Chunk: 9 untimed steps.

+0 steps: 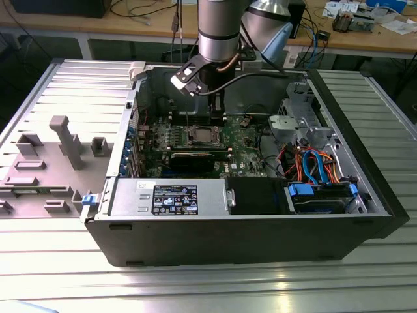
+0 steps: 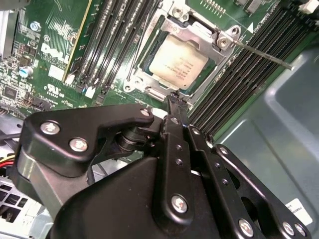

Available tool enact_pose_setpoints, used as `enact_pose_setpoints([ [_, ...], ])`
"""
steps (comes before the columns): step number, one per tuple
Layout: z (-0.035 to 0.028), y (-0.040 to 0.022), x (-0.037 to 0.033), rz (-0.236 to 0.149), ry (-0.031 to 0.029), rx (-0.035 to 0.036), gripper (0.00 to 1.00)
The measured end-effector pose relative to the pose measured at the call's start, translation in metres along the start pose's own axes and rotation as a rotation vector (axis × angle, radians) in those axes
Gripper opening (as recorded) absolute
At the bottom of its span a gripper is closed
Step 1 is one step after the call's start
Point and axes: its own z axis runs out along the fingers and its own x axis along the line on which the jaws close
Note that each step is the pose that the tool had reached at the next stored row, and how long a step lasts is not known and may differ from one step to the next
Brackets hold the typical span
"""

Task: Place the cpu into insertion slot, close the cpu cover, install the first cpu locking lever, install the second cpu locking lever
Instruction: 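Close the cpu cover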

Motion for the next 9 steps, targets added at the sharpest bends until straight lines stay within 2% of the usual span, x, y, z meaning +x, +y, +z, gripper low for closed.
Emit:
enact_pose_setpoints([
  [9,0.0013,-0.0111,0.0000,0.000,-0.0001,0.0000,0.11],
])
